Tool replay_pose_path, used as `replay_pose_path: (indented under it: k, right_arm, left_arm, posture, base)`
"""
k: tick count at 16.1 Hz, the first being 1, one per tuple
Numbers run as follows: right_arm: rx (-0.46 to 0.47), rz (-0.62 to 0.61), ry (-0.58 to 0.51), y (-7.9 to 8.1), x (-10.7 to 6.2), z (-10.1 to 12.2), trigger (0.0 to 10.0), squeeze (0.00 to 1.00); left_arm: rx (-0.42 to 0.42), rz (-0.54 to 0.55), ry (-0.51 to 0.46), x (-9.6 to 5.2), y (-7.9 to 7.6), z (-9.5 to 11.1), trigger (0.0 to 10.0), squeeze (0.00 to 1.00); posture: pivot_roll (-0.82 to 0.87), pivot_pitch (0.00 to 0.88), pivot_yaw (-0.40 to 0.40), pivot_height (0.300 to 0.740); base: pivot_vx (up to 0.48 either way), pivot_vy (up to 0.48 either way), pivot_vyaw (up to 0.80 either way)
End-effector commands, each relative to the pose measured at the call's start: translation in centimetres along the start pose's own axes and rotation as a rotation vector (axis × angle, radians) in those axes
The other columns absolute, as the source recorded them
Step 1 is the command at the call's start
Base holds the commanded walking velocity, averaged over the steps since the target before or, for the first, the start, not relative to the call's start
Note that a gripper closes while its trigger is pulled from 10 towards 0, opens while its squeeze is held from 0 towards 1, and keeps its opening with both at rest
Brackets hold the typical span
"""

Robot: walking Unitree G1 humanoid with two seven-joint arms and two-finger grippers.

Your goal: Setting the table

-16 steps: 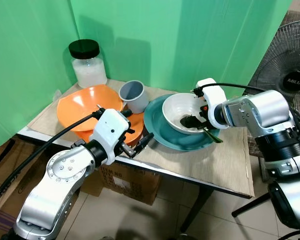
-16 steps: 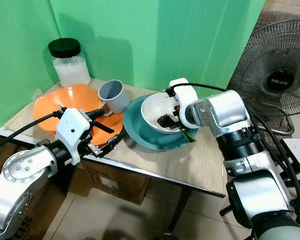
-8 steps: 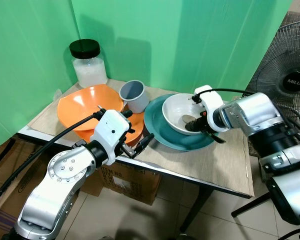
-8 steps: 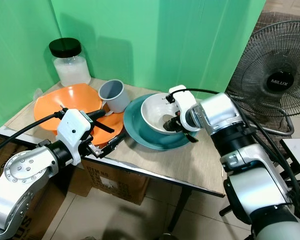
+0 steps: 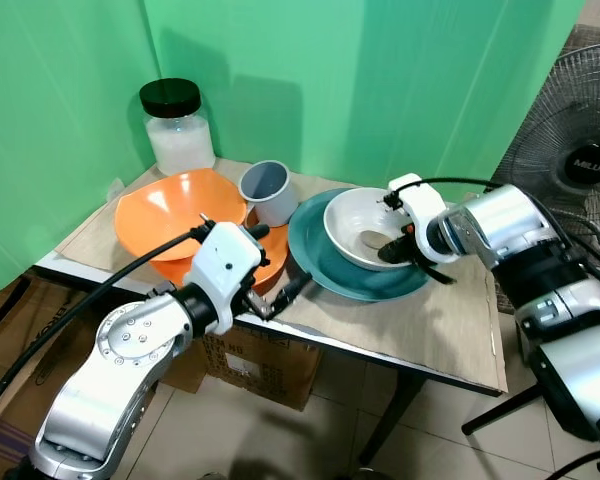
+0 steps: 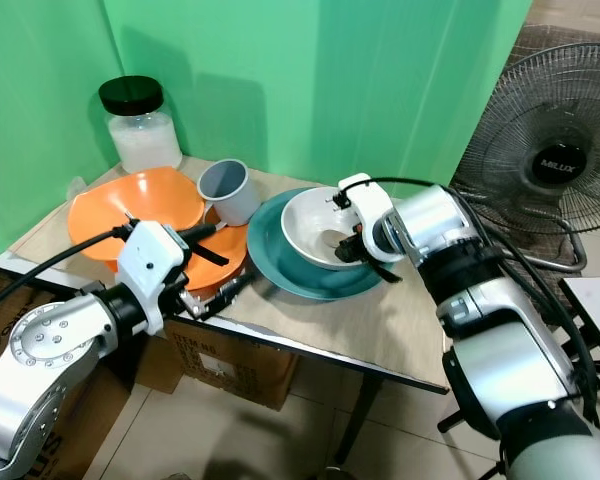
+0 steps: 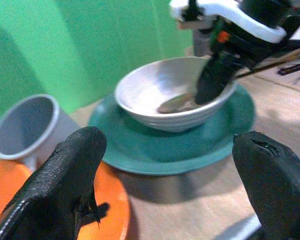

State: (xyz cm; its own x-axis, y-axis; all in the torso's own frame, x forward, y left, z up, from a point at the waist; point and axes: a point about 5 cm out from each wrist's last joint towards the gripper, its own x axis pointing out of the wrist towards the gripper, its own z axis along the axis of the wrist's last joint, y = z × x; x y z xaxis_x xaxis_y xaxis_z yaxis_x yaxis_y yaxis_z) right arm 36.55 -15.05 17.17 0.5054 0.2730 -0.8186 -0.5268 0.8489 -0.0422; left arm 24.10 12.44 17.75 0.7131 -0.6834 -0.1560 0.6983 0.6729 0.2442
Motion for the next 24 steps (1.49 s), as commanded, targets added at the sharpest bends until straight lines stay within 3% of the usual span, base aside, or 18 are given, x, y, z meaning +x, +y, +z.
replay_pose_path:
  k: [1,6,13,16,18,20,21,22,23,24]
  right_arm:
    - [-0.028,0.001,-0.014,0.1,-0.2,0.7,0.0,0.0]
    - [-0.045,0.015,-0.012,0.3,-0.1,0.9,0.0,0.0]
    - [-0.052,0.032,-0.018,0.5,-0.1,1.2,0.0,0.0]
    - [0.058,0.053,-0.172,-0.4,-3.0,3.3,0.0,0.0]
    - [0.093,0.05,-0.229,-1.1,-4.4,3.6,0.0,0.0]
    - [0.183,0.076,-0.419,-1.9,-7.3,3.4,0.0,0.0]
    - [0.193,0.091,-0.579,-1.5,-8.5,2.9,1.2,0.0]
    - [0.191,0.076,-0.737,-0.9,-9.6,2.2,4.9,0.0]
    - [0.161,0.002,-0.871,0.3,-10.3,1.2,10.0,0.0]
    - [0.169,-0.057,-0.979,1.6,-10.8,0.1,10.0,0.0]
  left_arm:
    - [-0.015,-0.061,0.01,-0.2,-0.7,0.0,10.0,0.0]
    - [-0.082,-0.226,0.092,-1.1,-2.1,-0.7,10.0,0.0]
    - [-0.075,-0.22,0.104,-1.0,-1.5,-0.8,10.0,0.0]
    - [-0.05,-0.166,0.091,-1.2,-0.9,-0.7,10.0,0.0]
    - [-0.04,-0.145,0.085,-1.1,-0.6,-0.5,10.0,0.0]
    - [-0.045,-0.108,0.04,-1.1,0.0,0.3,10.0,0.0]
    - [-0.045,-0.082,0.016,-1.0,0.1,0.8,10.0,0.0]
    - [-0.044,-0.06,-0.005,-0.9,-0.1,1.2,10.0,0.0]
    - [-0.051,0.007,-0.023,-0.9,0.0,1.5,10.0,0.0]
    - [-0.046,0.089,-0.022,-0.8,0.3,1.5,10.0,0.0]
  posture:
    - [-0.17,0.0,-0.043,0.74]
    - [-0.17,0.0,-0.045,0.74]
    - [-0.17,0.0,-0.042,0.74]
    - [-0.15,0.0,-0.041,0.74]
    - [-0.15,0.0,-0.041,0.74]
    - [-0.14,0.0,-0.033,0.74]
    - [-0.13,0.0,-0.027,0.74]
    - [-0.13,0.002,-0.021,0.74]
    - [-0.13,0.005,-0.015,0.74]
    - [-0.11,0.011,-0.008,0.74]
  base:
    - [0.0,0.0,0.0]
    - [0.0,0.0,0.0]
    - [0.0,0.0,0.0]
    - [0.0,0.0,0.0]
    - [0.0,0.0,0.0]
    - [0.0,0.0,0.0]
    - [0.0,0.0,0.0]
    - [0.0,0.0,0.0]
    - [0.0,0.0,0.0]
    - [0.0,0.0,0.0]
